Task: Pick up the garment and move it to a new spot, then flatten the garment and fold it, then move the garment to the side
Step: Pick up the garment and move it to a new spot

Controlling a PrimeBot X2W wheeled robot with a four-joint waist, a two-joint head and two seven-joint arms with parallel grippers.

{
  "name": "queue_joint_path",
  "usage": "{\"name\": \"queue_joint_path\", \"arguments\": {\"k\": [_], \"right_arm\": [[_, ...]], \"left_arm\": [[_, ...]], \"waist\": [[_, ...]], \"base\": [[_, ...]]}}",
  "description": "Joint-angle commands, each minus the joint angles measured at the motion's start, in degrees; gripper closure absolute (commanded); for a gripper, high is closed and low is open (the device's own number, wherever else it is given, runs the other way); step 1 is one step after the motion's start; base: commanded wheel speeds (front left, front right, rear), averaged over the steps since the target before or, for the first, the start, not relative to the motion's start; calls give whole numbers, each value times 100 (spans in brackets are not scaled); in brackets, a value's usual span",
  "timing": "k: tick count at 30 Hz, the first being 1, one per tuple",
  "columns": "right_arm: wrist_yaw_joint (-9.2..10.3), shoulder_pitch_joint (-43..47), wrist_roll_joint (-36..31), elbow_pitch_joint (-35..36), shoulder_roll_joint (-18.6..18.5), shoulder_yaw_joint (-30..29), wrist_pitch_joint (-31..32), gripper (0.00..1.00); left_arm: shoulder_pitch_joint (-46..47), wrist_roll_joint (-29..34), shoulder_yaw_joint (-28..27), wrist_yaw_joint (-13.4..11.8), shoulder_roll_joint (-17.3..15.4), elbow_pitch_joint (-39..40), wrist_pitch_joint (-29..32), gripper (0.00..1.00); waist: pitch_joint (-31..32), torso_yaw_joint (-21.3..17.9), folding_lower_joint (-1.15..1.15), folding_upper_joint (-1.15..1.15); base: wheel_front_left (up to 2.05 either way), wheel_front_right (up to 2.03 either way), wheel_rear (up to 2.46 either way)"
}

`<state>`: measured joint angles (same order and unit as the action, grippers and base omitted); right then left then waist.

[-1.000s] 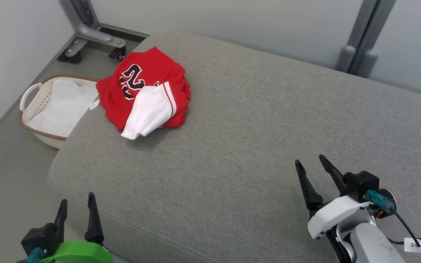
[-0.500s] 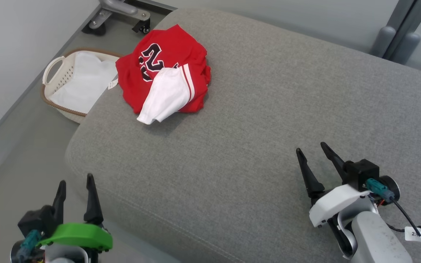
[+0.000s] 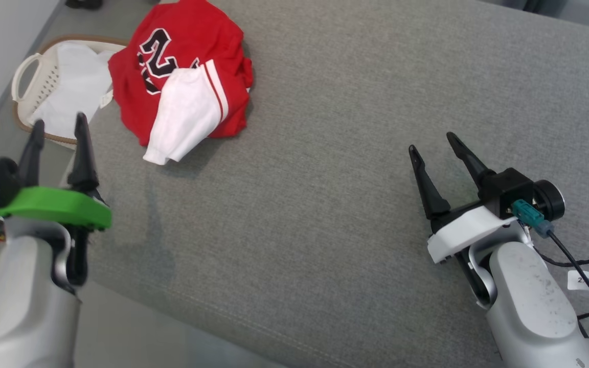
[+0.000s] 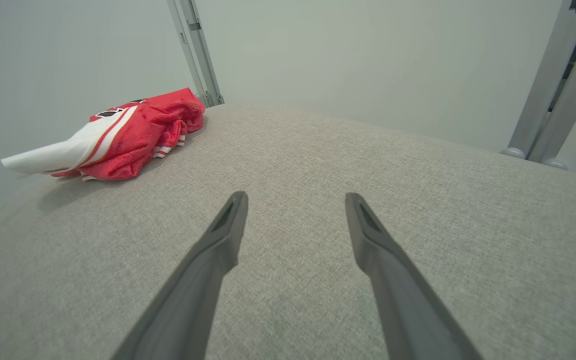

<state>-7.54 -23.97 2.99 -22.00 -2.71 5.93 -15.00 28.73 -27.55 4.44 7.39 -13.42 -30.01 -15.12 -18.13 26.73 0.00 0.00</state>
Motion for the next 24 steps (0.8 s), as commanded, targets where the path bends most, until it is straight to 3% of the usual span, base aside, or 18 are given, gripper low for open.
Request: {"name": "queue_joint_path", "arguments": {"k": [1, 6, 11, 18, 24], "right_arm": [[11, -110, -40, 61, -38, 11, -25, 0], [11, -280, -33, 289, -36, 109, -25, 0], [11, -465, 61, 505, -33, 294, -24, 0], [11, -646, 92, 647, -30, 394, -24, 0], [11, -607, 41, 694, -35, 291, -23, 0]], "left_arm": [[332, -195, 140, 16, -209, -83, -3, 0], [1355, -1171, 878, 16, -881, -526, 143, 0], [2086, -1998, 1588, 16, -1356, -881, 661, 0], [2409, -3044, 2373, 15, -1767, -1232, 1303, 0], [2193, -3801, 2763, 10, -1917, -1531, 1613, 0]], "waist": [[-419, -394, 0, 0], [-719, -668, 0, 0], [-1023, -972, 0, 0], [-1358, -1391, 0, 0], [-1481, -1592, 0, 0]], "base": [[0, 0, 0], [0, 0, 0], [0, 0, 0], [0, 0, 0], [0, 0, 0]]}}
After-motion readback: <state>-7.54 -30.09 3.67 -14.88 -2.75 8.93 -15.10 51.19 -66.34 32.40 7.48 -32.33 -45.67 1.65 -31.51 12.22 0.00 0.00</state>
